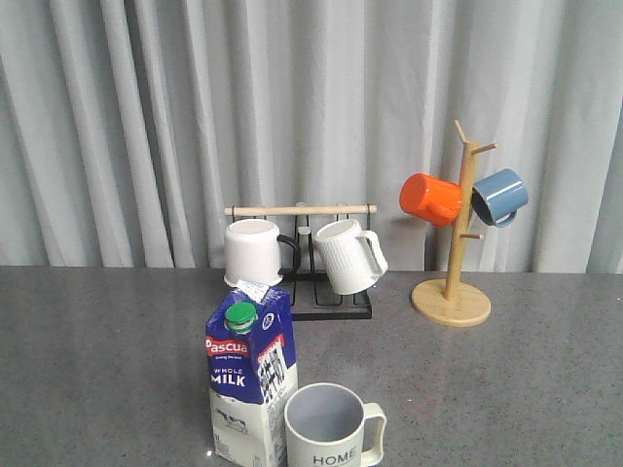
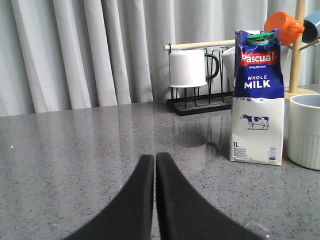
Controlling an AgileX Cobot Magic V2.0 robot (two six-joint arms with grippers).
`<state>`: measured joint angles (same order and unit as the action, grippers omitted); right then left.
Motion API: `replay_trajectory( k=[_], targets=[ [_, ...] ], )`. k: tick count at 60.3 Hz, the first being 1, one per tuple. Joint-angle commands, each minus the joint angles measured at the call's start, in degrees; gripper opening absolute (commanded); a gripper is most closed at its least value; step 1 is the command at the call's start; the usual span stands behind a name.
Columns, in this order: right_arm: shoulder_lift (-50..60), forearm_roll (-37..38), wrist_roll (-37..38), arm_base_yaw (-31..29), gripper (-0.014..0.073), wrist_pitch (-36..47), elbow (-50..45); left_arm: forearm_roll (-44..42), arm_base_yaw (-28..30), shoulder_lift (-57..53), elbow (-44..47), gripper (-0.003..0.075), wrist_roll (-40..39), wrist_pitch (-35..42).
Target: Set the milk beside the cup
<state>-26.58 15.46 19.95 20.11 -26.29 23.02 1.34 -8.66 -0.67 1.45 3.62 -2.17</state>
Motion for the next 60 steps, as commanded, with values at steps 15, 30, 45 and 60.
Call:
replay_trajectory(
  k=[15,30,45,60],
  targets=[
    [10.6,0.8,-3.8,-4.6,-0.0004,12.3,-10.0,0.1,0.0,-0.7,1.5,-0.0008,-0.1,4.6],
    [21.5,-8.7,-3.8,-14.8,-0.0004,30.1,-23.2,0.1,0.0,-0.7,1.5,-0.0008,-0.1,4.6],
    [27.9,-9.1,-4.4,-16.6,-0.0004,29.4,-25.1,0.1,0.0,-0.7,1.5,-0.0008,-0.1,4.6],
    [27.8,-8.6,-3.9,-16.6,-0.0004,29.5,-25.1,0.1,0.0,-0.7,1.5,-0.0008,-0.1,4.6]
  ],
)
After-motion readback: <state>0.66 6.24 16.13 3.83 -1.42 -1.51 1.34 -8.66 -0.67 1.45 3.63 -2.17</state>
